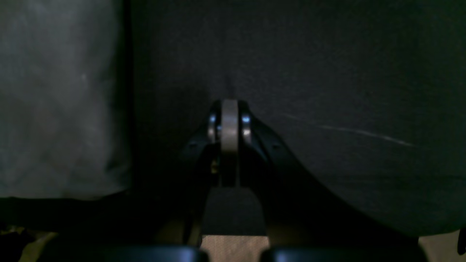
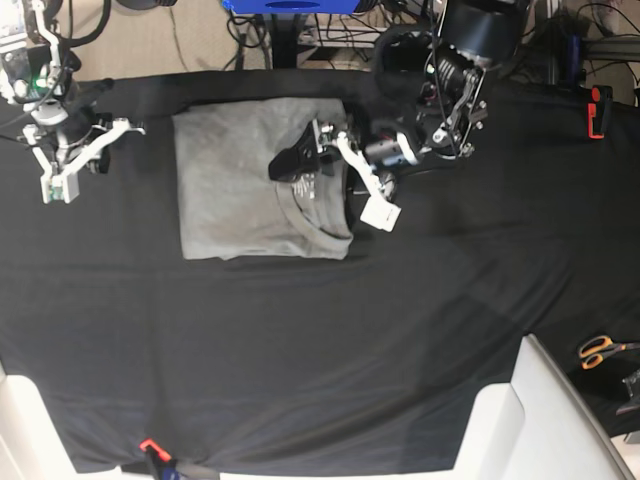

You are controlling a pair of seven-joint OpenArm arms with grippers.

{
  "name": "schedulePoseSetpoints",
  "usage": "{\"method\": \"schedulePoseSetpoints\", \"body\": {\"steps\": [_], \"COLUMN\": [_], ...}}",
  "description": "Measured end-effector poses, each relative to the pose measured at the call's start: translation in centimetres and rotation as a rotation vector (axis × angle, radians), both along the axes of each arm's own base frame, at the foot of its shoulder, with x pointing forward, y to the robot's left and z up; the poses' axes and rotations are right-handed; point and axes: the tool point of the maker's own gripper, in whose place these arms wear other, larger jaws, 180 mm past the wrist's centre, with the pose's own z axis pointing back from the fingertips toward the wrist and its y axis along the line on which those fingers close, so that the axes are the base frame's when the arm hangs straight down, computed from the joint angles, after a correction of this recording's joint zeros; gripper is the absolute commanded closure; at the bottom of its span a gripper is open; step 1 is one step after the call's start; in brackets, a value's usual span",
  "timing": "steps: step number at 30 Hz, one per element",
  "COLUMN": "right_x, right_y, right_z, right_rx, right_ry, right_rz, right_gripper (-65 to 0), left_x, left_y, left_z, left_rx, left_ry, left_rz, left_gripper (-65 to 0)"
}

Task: Fold the T-shirt properly
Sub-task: 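Grasp the shirt with the left gripper and rotate it square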

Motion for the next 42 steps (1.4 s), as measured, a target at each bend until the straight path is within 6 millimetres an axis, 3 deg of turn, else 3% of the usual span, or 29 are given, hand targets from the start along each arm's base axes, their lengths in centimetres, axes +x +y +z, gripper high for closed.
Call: {"method": "schedulePoseSetpoints", "body": {"steps": [3,6,14,17,23,29,42], "right_x": [-0.1,-0.2,0.1,0.2,-0.4,0.0,-0.1], "right_y": [-1.0,-1.3,-1.7,-1.7,-2.3,-2.3,-1.4], "right_z": [0.2,0.3,1.0,0.9,-0.1,0.1,-0.2], "right_rx": [-0.012,-0.018,0.023,0.031,0.028,0.029,0.053], "right_ry": [-0.004,-0.006,-0.042,-0.043,-0.011,-0.024,-0.020], "right_rz": [-0.022,-0.018,0.001,-0.001,-0.021,-0.021,-0.033], "right_gripper": [-0.2,-0.2,-0.2,-0.2,-0.2,-0.2,-0.2], "left_x": [0.4,0.0,-0.1,-1.0,1.0,1.9,5.6], "left_y": [0.0,0.4,1.6,2.2,3.9,4.7,6.9], "left_z": [-0.5,-0.8,-0.9,-0.6,1.2,0.5,0.0], "left_rx": [0.005,0.024,0.062,0.141,0.283,0.474,0.896], "left_ry": [0.020,0.028,0.033,0.053,0.006,-0.025,-0.146], "left_rz": [0.021,0.005,0.012,-0.083,-0.216,-0.490,-0.973], "left_gripper": [-30.6,0.0,0.0,0.0,0.0,0.0,0.0]}}
